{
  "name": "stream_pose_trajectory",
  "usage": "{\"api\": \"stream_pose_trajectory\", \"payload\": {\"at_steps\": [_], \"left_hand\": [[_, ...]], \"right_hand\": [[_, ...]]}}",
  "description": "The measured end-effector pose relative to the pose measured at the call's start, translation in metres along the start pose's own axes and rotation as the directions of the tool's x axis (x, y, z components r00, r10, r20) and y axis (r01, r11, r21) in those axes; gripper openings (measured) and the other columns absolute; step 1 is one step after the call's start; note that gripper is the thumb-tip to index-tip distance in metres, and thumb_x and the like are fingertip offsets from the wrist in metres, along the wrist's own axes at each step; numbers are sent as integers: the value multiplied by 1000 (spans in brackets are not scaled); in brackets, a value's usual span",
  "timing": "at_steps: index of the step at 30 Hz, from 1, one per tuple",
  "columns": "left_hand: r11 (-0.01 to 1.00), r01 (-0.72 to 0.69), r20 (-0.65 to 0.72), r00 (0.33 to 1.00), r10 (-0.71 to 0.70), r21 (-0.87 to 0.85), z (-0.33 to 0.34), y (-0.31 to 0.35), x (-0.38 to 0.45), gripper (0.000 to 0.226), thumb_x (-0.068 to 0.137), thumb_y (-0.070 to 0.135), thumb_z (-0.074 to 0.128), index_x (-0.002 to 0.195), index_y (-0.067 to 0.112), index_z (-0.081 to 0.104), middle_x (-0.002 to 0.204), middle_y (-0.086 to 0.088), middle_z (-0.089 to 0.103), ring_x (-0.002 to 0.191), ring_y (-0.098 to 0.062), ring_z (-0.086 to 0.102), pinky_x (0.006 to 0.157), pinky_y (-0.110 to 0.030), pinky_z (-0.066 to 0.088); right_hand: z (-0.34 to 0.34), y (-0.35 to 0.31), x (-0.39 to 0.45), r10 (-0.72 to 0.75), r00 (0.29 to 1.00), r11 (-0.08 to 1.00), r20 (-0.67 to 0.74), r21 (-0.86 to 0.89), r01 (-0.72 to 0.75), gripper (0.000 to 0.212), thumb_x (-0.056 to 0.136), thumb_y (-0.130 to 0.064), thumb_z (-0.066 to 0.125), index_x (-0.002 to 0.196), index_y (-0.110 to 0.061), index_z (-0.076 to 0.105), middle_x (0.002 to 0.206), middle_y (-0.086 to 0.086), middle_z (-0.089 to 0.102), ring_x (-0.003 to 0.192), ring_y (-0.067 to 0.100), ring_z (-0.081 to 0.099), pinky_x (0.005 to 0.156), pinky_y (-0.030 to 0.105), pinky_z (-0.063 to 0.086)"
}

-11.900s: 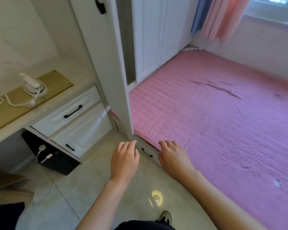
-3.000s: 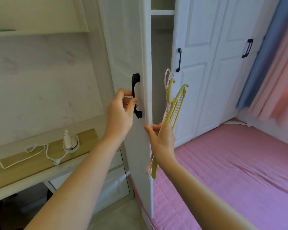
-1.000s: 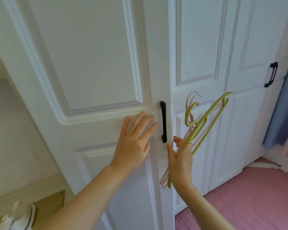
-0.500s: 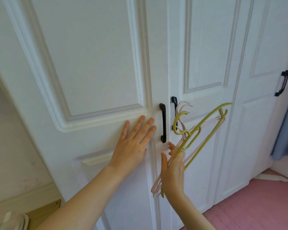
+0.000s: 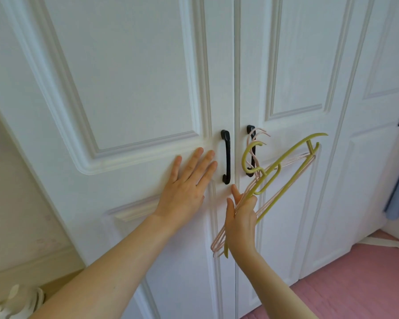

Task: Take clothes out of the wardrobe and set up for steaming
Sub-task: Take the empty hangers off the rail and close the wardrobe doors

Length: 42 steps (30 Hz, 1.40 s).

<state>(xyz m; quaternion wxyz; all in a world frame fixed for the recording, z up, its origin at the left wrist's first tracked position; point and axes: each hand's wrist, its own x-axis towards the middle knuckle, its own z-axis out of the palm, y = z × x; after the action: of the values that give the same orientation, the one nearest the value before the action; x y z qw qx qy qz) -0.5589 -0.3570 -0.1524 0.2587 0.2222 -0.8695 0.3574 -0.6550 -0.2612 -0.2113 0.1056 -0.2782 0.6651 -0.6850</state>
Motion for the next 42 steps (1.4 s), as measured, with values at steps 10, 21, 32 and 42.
{"api": "stream_pose_trajectory", "payload": {"at_steps": [10, 21, 32, 42], "left_hand": [[988, -13, 39, 999, 19, -153, -18, -1, -3, 70, 77, 4, 60, 144, 14, 41, 160, -5, 19, 148, -26, 4, 114, -50, -8], [880, 132, 299, 954, 13, -457, -48, -6, -79, 44, 94, 12, 46, 138, 15, 49, 162, -4, -3, 147, -22, -16, 116, -35, -14], [456, 376, 438, 898, 36, -807, -112, -23, -199, 42, 97, 17, 48, 139, 23, 45, 159, 13, 14, 146, -2, -4, 109, -21, 19], [-330, 504, 536, 844, -9, -798, -195, -56, -297, 43, 90, 25, 64, 132, 28, 53, 136, 19, 53, 130, 5, 42, 108, -23, 36]], "right_hand": [[-6, -15, -15, -117, 992, 961, 54, -247, 127, 38, 101, -44, 16, 120, -38, 49, 121, -25, 49, 107, -1, 51, 92, 24, 31], [-46, -27, -94, -39, 999, 982, -8, -183, 36, 20, 98, -24, 48, 90, -7, 43, 83, 0, 66, 73, 13, 60, 61, 21, 45], [-44, -74, -246, 35, 995, 999, 94, -9, -34, 22, 98, -26, 49, 85, -10, 41, 56, 7, 44, 43, 19, 42, 41, 33, 47], [2, -71, -390, 185, 934, 982, 304, -31, -184, 32, 99, -28, 47, 82, -4, 35, 57, 9, 39, 44, 20, 34, 39, 29, 34]]}}
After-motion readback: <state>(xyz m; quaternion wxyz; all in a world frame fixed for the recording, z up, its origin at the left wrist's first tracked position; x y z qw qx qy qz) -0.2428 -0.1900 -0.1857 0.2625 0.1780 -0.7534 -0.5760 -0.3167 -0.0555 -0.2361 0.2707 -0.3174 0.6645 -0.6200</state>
